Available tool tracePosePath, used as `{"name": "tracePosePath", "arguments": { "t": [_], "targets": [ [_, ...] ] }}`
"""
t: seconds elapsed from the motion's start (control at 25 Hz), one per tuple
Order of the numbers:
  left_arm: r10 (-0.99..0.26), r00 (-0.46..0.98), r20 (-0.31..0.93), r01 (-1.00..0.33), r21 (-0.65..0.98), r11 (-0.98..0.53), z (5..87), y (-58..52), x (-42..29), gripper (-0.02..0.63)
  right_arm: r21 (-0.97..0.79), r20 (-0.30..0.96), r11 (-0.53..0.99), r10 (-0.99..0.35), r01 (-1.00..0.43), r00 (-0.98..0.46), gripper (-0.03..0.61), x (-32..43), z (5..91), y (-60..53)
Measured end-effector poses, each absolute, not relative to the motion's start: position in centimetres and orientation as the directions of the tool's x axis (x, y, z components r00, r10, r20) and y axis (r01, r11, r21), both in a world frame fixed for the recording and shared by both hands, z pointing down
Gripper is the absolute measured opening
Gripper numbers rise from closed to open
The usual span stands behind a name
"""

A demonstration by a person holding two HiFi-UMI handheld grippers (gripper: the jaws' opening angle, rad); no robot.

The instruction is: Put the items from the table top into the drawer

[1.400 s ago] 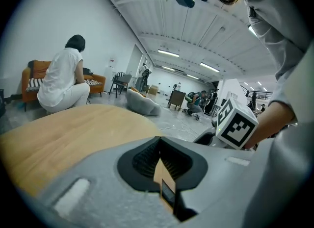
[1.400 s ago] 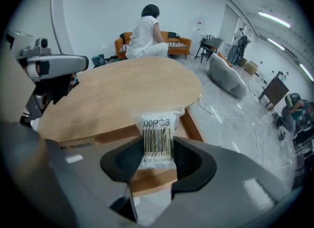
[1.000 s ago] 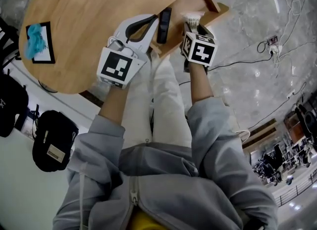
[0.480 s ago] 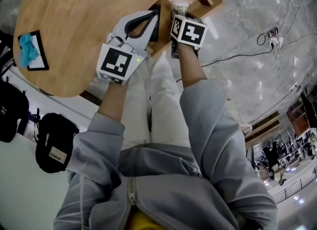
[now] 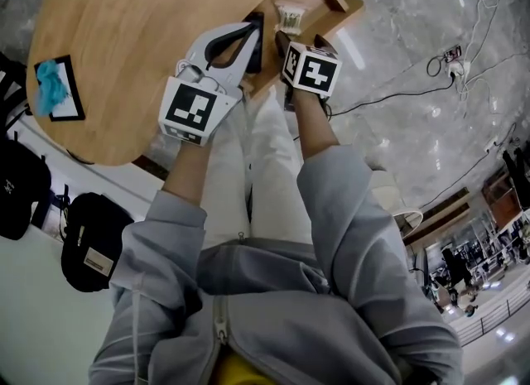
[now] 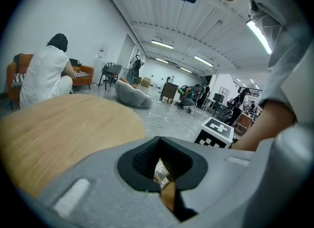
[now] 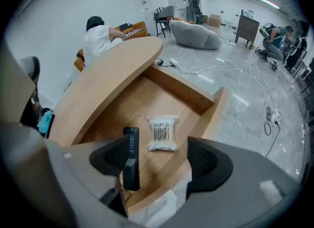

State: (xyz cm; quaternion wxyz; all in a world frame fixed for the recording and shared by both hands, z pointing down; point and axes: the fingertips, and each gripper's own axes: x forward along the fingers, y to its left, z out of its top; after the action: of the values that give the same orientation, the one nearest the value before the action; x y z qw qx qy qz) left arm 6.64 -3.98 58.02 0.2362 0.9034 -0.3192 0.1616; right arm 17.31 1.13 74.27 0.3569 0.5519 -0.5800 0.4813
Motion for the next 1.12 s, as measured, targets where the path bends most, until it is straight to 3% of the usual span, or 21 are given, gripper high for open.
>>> {"name": "tracePosePath", "arguments": {
  "t": [0.4, 0.84, 1.12],
  "targets": [
    [-0.52, 0.746, 0.415, -0.652, 0.3, -0.696, 53.1, -3.6, 6.3, 0.003, -0.086, 0.875, 0.063, -0.472, -0.994, -0.106, 0.006, 17.4, 65.2, -0.7],
    [-0.582, 0.715, 0.387, -0.69, 0.259, -0.676, 41.9, -3.2, 3.5, 0.003, -0.043, 0.738, 0.227, -0.65, -0.973, -0.184, -0.002, 14.1, 47.8, -2.3],
    [-0.701, 0.647, 0.299, -0.76, 0.175, -0.626, 30.6, -5.5, 0.8, 0.003, 0.028, 0.548, 0.275, -0.809, -0.961, -0.215, -0.002, 13.3, 32.2, -5.0]
  ]
}}
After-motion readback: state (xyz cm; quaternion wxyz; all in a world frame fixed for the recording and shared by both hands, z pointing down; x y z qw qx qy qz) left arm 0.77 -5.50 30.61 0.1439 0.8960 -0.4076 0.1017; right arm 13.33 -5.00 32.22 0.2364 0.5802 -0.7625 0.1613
